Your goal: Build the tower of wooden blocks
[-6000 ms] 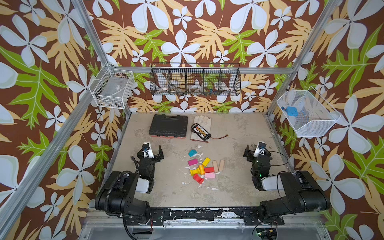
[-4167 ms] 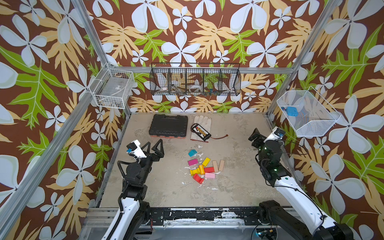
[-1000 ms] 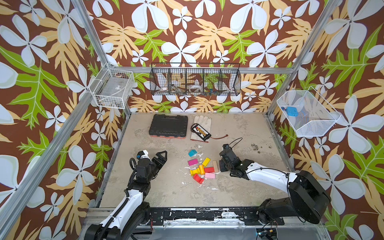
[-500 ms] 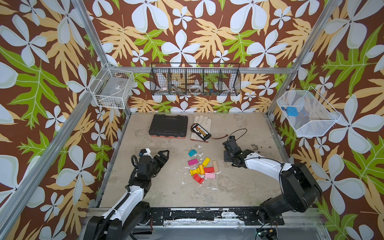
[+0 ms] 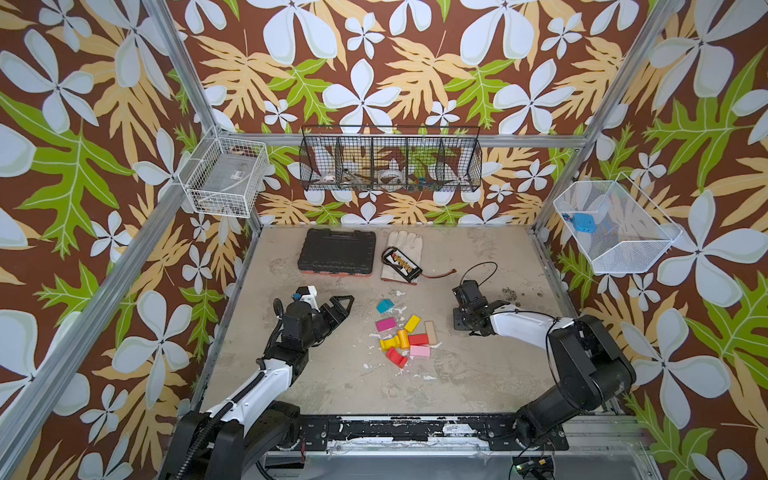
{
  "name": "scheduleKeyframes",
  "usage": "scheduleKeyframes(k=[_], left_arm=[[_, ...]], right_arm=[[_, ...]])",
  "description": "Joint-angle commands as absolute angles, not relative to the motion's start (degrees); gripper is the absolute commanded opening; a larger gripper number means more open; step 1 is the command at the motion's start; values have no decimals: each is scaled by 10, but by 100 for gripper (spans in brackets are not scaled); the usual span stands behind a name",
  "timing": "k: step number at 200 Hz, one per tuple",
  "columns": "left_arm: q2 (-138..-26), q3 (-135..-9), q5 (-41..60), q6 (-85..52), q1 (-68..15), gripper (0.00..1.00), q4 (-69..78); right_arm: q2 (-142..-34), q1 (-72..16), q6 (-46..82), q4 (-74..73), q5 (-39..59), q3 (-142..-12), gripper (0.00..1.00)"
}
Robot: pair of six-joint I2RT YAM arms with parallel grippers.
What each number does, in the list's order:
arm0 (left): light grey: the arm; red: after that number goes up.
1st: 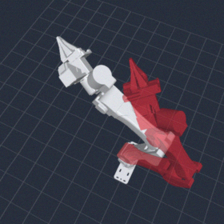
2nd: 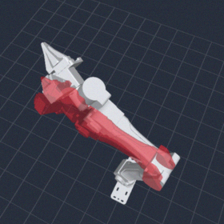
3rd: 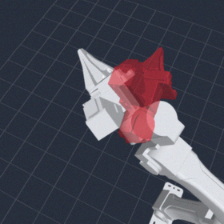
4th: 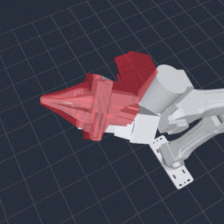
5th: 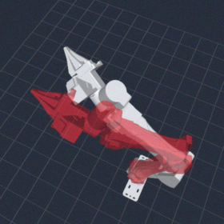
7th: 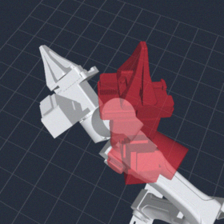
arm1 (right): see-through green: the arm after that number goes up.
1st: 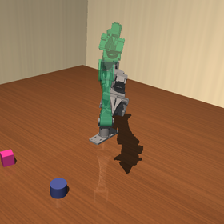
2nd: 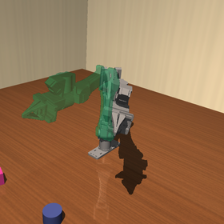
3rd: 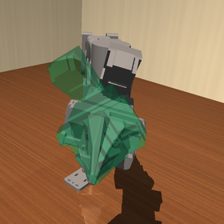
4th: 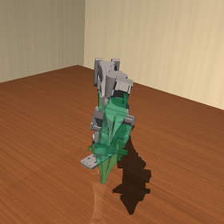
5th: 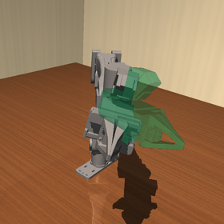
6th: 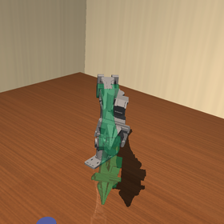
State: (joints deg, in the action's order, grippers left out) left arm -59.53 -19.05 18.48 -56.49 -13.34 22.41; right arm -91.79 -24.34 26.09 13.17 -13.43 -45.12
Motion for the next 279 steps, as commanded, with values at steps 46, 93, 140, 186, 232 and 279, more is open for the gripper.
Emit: scheduleKeyframes(k=[46, 93, 140, 186, 232, 279], left_arm=[[-631, -220, 173, -536, -155, 90, 209], [-656, -233, 168, -530, -168, 89, 201], [-685, -245, 169, -529, -179, 88, 195], [-706, -255, 165, -526, -192, 87, 189], [-704, -257, 154, -525, -198, 85, 181], [-690, -257, 140, -521, -200, 85, 173]], right_arm=[[-910, -233, 256, 145, -138, -452, 12], [-922, -231, 252, 150, -139, -462, 21], [-937, -229, 253, 156, -146, -469, 25], [-942, -229, 258, 162, -157, -474, 36], [-930, -228, 261, 165, -164, -471, 38], [-909, -229, 258, 158, -157, -464, 41]])
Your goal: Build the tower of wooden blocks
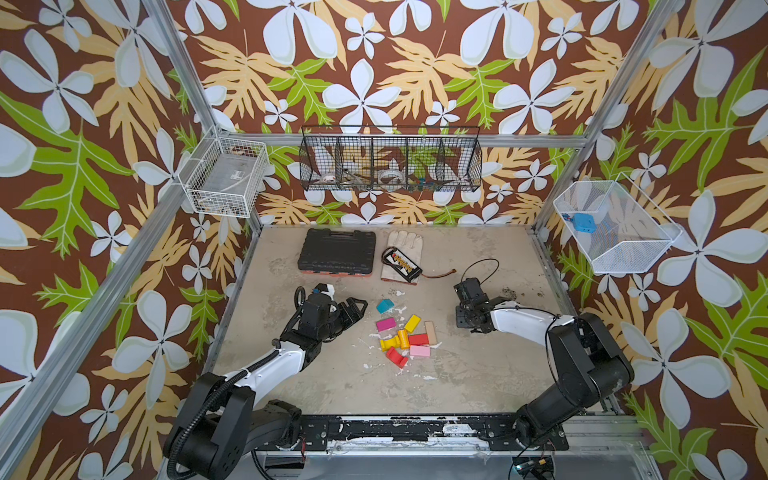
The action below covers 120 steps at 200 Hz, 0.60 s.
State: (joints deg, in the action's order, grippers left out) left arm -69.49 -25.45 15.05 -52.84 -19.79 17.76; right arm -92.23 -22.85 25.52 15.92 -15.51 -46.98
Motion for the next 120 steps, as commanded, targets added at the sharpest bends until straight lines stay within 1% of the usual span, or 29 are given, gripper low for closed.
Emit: scheduleKeyframes(k=[1, 27, 48, 75, 104, 120], left_arm=[[-690, -257, 139, -521, -200, 85, 173], [-689, -256, 136, -522, -202, 85, 172], [-692, -258, 133, -520, -203, 85, 171], [-696, -256, 132, -522, -205, 85, 175], [-700, -260, 125, -518, -206, 85, 168], [-700, -258, 125, -522, -207, 85, 173]], right_arm=[[-908, -229, 258, 158, -156, -464, 41], [-882, -228, 256, 149, -143, -454, 45], [-839, -234, 248, 121, -109, -432, 46], [-798, -260, 235, 84, -73, -411, 52], [-809, -312, 224, 72, -68, -412, 52], [-831, -327, 221, 62, -39, -416, 52]])
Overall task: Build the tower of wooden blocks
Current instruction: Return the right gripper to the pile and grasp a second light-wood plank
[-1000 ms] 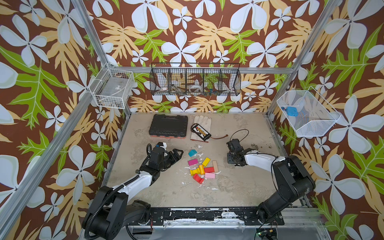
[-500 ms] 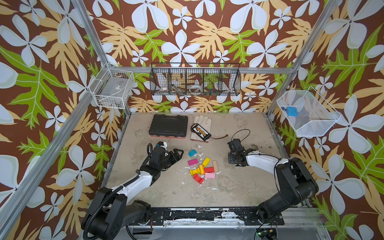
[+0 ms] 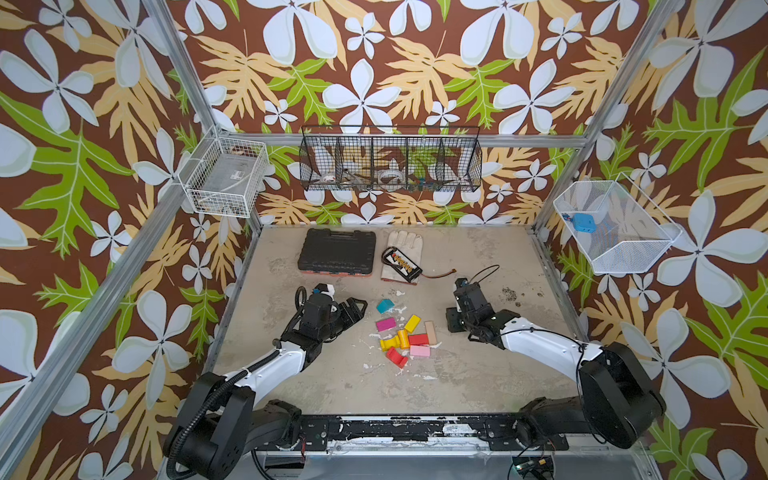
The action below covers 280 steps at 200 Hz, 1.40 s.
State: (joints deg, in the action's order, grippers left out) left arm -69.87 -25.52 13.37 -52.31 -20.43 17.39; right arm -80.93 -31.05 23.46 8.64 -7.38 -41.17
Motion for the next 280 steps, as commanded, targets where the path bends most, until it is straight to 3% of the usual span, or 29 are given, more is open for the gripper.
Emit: scheduleKeyframes(k=[1, 56, 167, 223, 280], left_arm=[[-700, -258, 125, -522, -207, 85, 173], [-711, -260, 123, -522, -210, 85, 177], [-730, -270, 120, -518, -219, 83, 169], [-728, -272, 113, -516, -221, 83, 162], [-735, -278, 113, -515, -223, 83, 159]], right_arm=[[-832, -328, 221, 61, -37, -416, 52], [-887, -348, 216, 58, -5, -436, 52], [-941, -378, 215, 90, -60, -469, 52], [-952, -380, 218, 99, -71, -475, 42], [-952, -386, 225, 109, -80, -475, 44]])
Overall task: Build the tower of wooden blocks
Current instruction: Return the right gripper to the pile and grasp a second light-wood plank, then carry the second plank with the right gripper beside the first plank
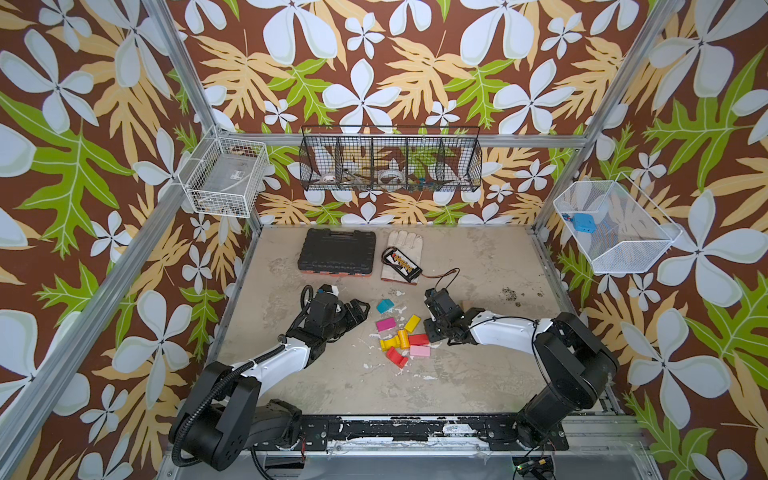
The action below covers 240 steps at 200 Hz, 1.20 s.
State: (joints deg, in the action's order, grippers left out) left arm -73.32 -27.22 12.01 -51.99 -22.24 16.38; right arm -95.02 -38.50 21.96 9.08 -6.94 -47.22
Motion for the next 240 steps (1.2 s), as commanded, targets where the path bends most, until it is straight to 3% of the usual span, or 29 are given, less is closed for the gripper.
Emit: scheduleKeyframes(k=[1, 61, 123, 240], left_arm=[[-735, -278, 114, -516, -223, 83, 159], [-744, -279, 117, -517, -225, 82, 163], [-724, -257, 125, -513, -228, 84, 206], [-654, -235, 104, -510, -229, 85, 208]], right_arm=[[-953, -387, 225, 109, -80, -475, 44], [-957, -395, 233, 111, -83, -473, 47], [-973, -399, 229, 117, -90, -487, 27], [-937, -394, 208, 126, -168, -494, 17]])
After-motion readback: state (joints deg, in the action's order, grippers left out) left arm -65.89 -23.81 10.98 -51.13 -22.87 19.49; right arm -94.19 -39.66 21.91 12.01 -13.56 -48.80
